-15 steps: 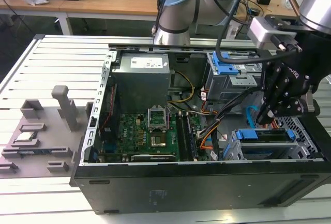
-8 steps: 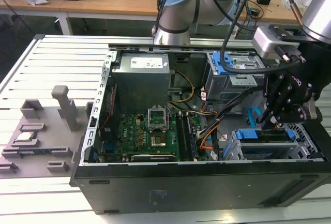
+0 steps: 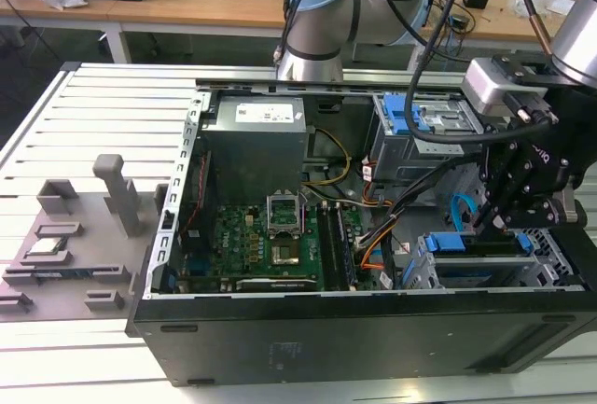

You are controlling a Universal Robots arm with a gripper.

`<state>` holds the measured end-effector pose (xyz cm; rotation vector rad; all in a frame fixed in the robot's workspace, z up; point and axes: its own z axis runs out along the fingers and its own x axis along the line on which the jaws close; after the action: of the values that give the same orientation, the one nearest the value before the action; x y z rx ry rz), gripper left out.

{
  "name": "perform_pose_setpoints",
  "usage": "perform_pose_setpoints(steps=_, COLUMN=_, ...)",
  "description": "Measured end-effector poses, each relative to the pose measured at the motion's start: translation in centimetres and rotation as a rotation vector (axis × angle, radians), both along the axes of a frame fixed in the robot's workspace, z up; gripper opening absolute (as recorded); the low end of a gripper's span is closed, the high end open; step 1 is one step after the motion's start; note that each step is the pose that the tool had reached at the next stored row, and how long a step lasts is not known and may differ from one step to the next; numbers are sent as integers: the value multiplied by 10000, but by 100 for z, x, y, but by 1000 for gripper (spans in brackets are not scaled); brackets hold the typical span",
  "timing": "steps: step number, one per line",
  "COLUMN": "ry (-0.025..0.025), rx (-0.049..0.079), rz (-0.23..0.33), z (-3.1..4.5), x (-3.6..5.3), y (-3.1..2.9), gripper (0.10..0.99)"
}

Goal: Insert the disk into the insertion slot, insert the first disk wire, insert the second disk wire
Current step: 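Insert the second disk wire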

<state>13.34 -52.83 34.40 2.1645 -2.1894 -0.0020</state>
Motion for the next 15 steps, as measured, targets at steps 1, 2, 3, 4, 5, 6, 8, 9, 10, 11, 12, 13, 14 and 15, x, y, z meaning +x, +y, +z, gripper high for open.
perform_pose_setpoints(steps=1, ry=-1, rx=0, rz=-1, z=-8, x=2, y=0, gripper=161)
perform_pose_setpoints(steps=2, ry=-1, rx=-2, rz=1, z=-18, x=4, y=-1, gripper=161)
perform_pose_setpoints(steps=3, ry=-1, rx=-8, rz=1, z=-43, x=4, y=-4, gripper=161)
perform_pose_setpoints(steps=4, ry=1, rx=-12, rz=1, z=-59, x=3, y=-5, gripper=161)
perform_pose_setpoints(steps=5, ry=-1, rx=-17, rz=2, z=-67, x=4, y=-5, gripper=161)
perform_pose_setpoints(steps=6, ry=-1, rx=-37, rz=1, z=-70, x=4, y=-5, gripper=161)
perform_pose_setpoints(steps=8, ry=-1, rx=-43, rz=1, z=-72, x=4, y=-5, gripper=161)
perform_pose_setpoints(steps=9, ry=-2, rx=-43, rz=2, z=-74, x=4, y=-5, gripper=161)
perform_pose_setpoints(steps=10, ry=-4, rx=-44, rz=2, z=-75, x=4, y=-5, gripper=173)
perform_pose_setpoints(steps=11, ry=-1, rx=-47, rz=1, z=-74, x=4, y=-5, gripper=235)
perform_pose_setpoints(steps=12, ry=-1, rx=-51, rz=1, z=-40, x=4, y=-5, gripper=235)
perform_pose_setpoints(steps=13, ry=-1, rx=-52, rz=1, z=7, x=4, y=-5, gripper=235)
perform_pose_setpoints(steps=14, ry=-1, rx=-56, rz=1, z=66, x=4, y=-1, gripper=235)
perform_pose_setpoints(steps=15, ry=-1, rx=-56, rz=1, z=113, x=4, y=7, gripper=235)
